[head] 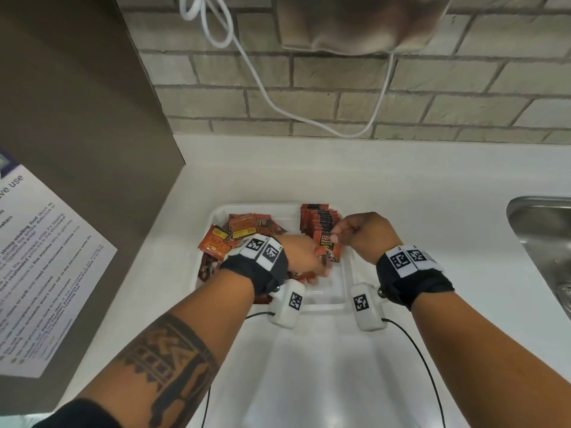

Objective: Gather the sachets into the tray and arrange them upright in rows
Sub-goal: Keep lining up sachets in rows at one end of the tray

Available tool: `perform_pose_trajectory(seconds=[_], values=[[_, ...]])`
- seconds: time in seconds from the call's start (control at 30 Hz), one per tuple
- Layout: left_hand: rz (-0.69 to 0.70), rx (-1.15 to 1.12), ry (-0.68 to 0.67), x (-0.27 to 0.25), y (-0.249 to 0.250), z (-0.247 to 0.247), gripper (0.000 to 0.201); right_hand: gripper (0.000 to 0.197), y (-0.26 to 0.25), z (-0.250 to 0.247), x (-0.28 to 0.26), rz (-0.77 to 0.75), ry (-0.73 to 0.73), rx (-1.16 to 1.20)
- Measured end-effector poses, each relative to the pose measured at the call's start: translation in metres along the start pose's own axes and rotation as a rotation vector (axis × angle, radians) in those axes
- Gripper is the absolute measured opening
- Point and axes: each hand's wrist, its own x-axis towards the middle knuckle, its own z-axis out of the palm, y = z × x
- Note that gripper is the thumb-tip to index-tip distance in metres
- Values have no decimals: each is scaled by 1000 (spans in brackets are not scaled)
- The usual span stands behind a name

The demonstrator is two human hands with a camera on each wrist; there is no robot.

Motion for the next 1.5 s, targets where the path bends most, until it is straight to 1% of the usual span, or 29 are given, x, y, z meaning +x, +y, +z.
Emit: perform_pose_trajectory(seconds=[0.23,0.37,0.53,0.67,0.8,1.0,1.27,1.5], values=[[-47,230,38,25,9,6,36,11,3,9,3,36,4,-5],[-69,177,32,33,4,6,37,16,4,6,5,36,5,-53],[-67,97,31,35,1,7,38,18,3,2,9,40,-5,-57],[-60,99,28,33,2,8,38,17,4,2,10,36,-20,-78],[-53,51,24,33,1,9,39,19,5,2,9,41,-23,-83],[-42,10,5,31,1,8,35,19,3,2,8,46,-46,-88],[-40,-70,-23,29,-4,8,30,20,2,-1,5,32,-41,-63],[-39,-91,-33,26,-7,7,27,20,3,-1,5,26,-35,-54]])
